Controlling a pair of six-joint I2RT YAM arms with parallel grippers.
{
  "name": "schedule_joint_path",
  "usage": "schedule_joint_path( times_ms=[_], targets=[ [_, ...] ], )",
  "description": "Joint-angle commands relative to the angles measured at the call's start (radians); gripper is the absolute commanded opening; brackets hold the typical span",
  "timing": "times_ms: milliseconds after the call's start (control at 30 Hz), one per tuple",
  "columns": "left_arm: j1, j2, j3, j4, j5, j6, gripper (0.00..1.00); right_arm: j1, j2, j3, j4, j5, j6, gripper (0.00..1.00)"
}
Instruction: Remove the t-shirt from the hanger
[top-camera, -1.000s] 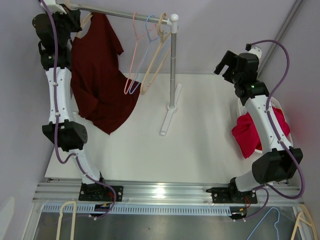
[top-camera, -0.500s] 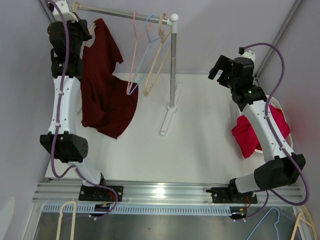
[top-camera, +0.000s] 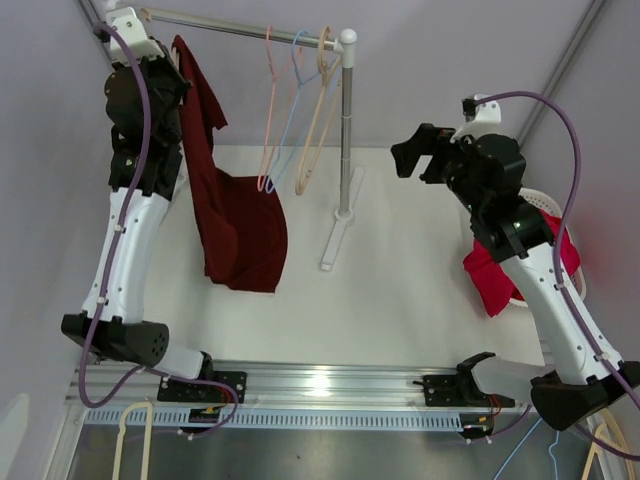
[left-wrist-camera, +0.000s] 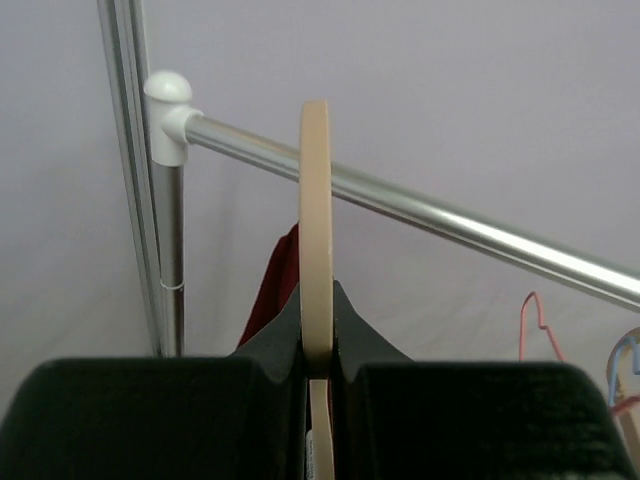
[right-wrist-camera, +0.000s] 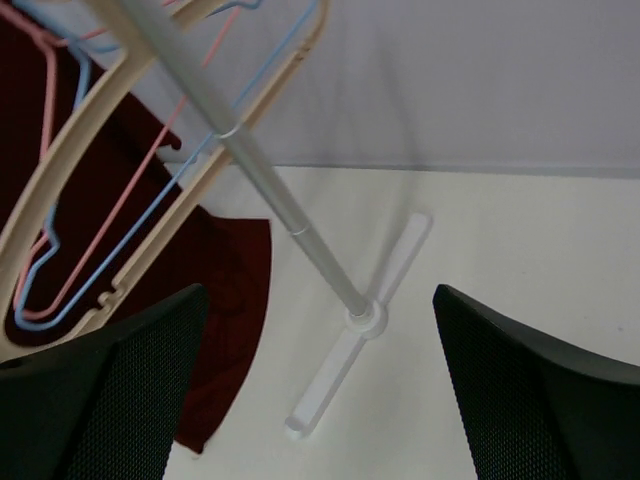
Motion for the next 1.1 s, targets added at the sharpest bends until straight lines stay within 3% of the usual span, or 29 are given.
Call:
schedule_joint_path(
  times_ms=[0, 133, 233, 367, 467, 600, 833, 1067],
  targets=[
    [-0.037, -0.088, -0.018, 0.192, -0.11, 0.101, 0.01, 0.078, -0.005, -0.011, 0.042, -0.063, -0.089, 0.99],
    [-0.064, -0.07, 0.081, 0.12, -0.136, 0.077, 0.01, 0.117, 0.009, -0.022, 0.06, -0.182, -0.094, 0.99],
    [-0.136, -0.054, 0.138, 0.011, -0.265, 0.078, 0.01, 0.213, 0.032, -0.025, 0.073, -0.256, -0.138, 0.99],
    [-0.242, 0.001, 0.22, -0.015, -0.611, 0.173, 0.01, 0.37, 0.075, -0.025, 0.073, -0.257, -0.239, 0.99],
    [-0.287, 0.03, 0.243, -0.008, -0.731, 0.225, 0.01, 0.445, 0.07, -0.057, 0.135, -0.308, -0.255, 0.99],
    [-0.319, 0.007, 0.226, -0.155, -0.79, 0.114, 0.01, 0.513, 0.058, -0.131, 0.258, -0.356, -0.244, 1.0],
    [-0.379, -0.059, 0.125, -0.158, -0.87, 0.1, 0.01, 0.632, 0.081, -0.155, 0.46, -0.313, -0.227, 1.0],
    [-0.409, -0.087, 0.065, -0.144, -0.88, 0.098, 0.01, 0.706, 0.165, -0.103, 0.51, -0.264, -0.236, 0.98]
  ],
)
